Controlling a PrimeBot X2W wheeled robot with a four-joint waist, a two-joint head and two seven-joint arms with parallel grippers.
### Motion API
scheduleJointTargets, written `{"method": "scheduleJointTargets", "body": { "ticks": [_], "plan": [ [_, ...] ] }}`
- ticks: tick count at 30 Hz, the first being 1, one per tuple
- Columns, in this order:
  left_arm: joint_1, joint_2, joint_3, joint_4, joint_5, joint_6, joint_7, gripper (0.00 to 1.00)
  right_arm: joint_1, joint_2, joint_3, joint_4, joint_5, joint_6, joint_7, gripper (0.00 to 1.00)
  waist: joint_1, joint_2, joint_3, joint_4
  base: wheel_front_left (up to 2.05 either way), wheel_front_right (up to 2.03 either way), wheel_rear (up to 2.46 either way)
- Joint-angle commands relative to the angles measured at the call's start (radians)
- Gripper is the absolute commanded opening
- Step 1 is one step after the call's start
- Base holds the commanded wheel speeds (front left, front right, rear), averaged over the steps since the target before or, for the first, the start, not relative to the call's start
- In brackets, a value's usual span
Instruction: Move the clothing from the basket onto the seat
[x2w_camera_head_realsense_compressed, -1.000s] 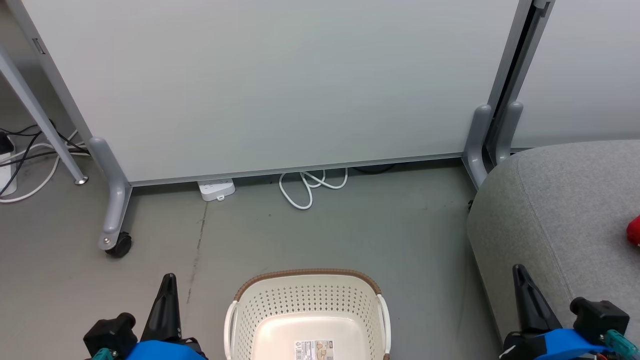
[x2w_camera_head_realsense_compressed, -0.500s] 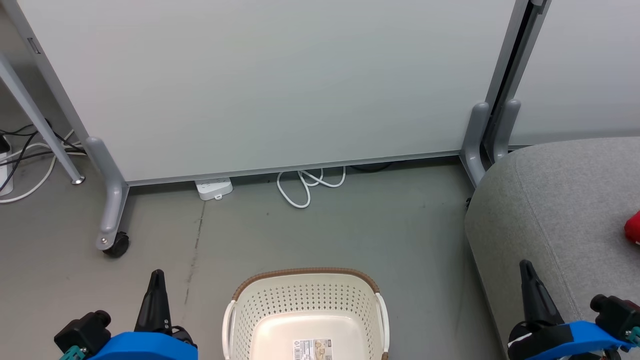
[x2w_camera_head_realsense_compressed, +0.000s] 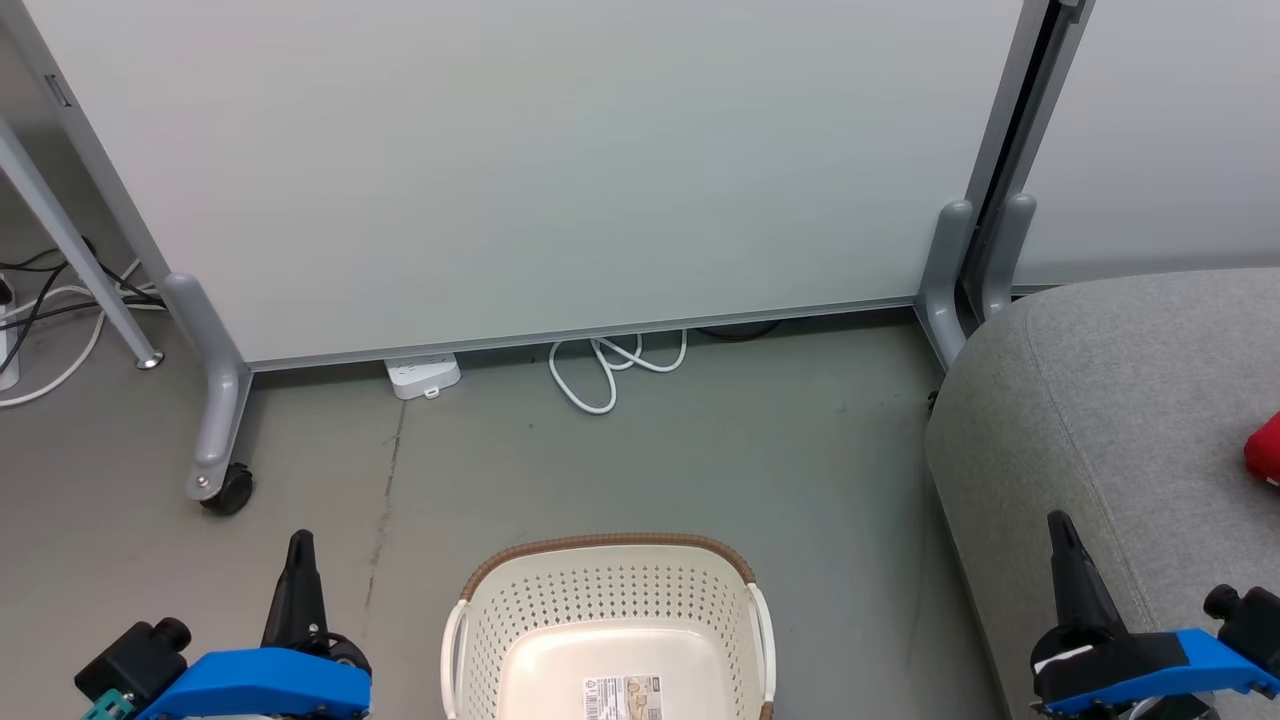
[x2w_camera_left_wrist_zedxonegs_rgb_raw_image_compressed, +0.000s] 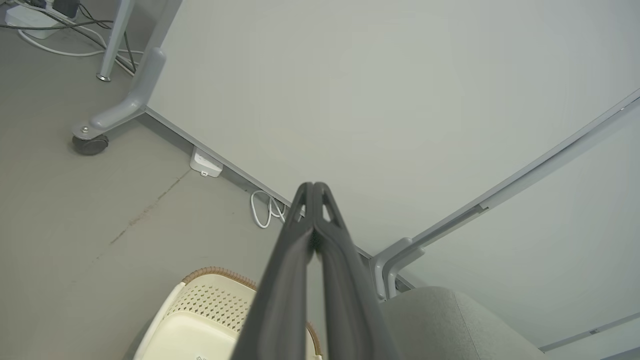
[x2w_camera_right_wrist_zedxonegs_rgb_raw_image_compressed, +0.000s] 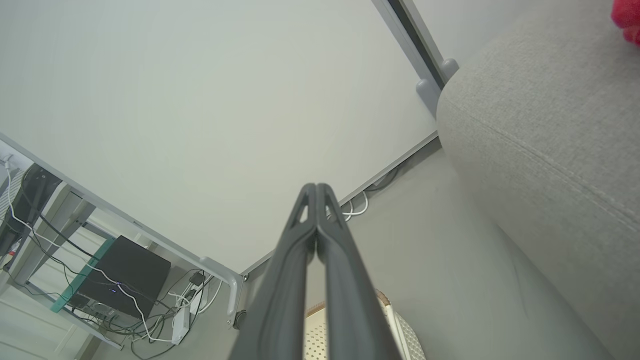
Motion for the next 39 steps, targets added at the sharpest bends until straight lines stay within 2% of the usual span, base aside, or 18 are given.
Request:
{"method": "scheduleJointTargets", "body": {
  "ticks": [1,21,39],
  "plan": [
    [-0.031,0.002,0.006,-0.017,-0.032,-0.004,0.008,0.00,-0.027,-0.004,-0.004,-0.015,0.037,0.000,0.009,0.00,0.0000,0.0000,0.000,-0.001,0.00,0.00,0.00],
    [-0.051,0.002,0.029,-0.026,-0.273,-0.006,0.071,0.00,-0.045,-0.004,-0.013,-0.021,0.290,0.000,0.071,0.00,0.0000,0.0000,0.006,-0.010,0.00,0.00,0.00],
    [-0.065,0.002,0.043,-0.031,-0.444,-0.008,0.115,0.00,-0.058,-0.005,-0.020,-0.025,0.471,0.000,0.116,0.00,0.0000,0.0000,0.011,-0.018,0.00,0.00,0.00]
  ]
}}
